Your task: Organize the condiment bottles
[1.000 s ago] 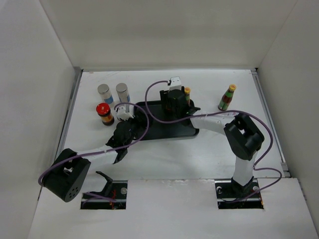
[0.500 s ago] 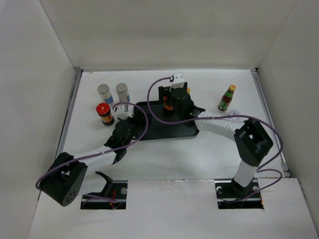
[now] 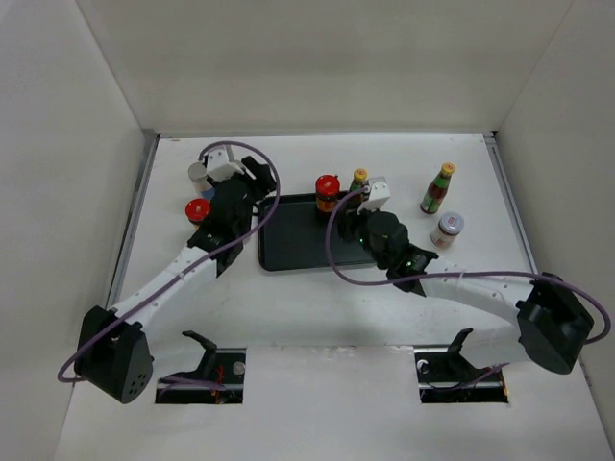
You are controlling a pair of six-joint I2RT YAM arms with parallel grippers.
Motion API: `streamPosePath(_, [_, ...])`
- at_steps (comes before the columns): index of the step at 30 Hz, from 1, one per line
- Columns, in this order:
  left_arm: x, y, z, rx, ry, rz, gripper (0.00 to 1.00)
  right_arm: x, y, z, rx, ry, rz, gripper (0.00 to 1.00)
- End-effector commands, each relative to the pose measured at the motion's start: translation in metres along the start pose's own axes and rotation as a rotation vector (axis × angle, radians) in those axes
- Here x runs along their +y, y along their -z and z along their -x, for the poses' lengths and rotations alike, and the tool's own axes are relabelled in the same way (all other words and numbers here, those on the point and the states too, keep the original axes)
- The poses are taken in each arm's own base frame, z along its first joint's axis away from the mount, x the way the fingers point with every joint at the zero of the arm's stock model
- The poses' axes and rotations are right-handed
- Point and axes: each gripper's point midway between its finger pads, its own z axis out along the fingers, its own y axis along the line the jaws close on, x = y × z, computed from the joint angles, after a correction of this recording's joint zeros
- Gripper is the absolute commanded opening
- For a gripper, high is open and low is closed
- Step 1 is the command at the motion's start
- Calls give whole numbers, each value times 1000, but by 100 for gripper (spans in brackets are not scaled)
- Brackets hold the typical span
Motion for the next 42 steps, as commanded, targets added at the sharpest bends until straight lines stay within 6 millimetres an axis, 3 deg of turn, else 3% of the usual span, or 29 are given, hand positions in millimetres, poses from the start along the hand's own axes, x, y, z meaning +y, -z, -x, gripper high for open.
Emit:
streamPosePath(1, [50, -15, 8, 17, -179, 240, 59, 15, 11, -23, 24, -52, 78, 26])
streamPosePath(6, [89, -40, 13, 30, -262, 387, 77, 17, 17, -24, 7, -62, 86, 47])
streamPosePath(10, [116, -67, 8, 101, -304, 439, 80, 17, 20, -21, -11, -72, 95, 58])
streamPosePath(16, [121, -100, -14, 185, -315, 415, 82, 19, 17, -29, 1, -56, 93, 60])
streamPosePath(22, [116, -118, -24, 207, -330, 398, 82, 28, 17, -33, 11, -40, 113, 61])
streamPosePath(26, [118, -131, -28, 223, -349, 409, 77, 28, 14, -39, 23, -31, 109, 61])
streamPosePath(29, [120, -134, -31, 225, -352, 415, 58, 27, 16, -38, 20, -29, 110, 62])
streamPosePath(32, [110, -128, -17, 187, -344, 406, 43, 25, 16, -37, 12, -37, 107, 62])
streamPosePath(35, [85, -113, 15, 87, -346, 377, 40, 21, 14, -40, 21, -37, 95, 62])
streamPosePath(39, [36, -91, 59, -58, -319, 254, 39, 22, 13, -40, 16, -40, 100, 61])
streamPosePath(42, [8, -75, 62, -63, -337, 187, 38, 17, 13, -39, 16, -50, 86, 60])
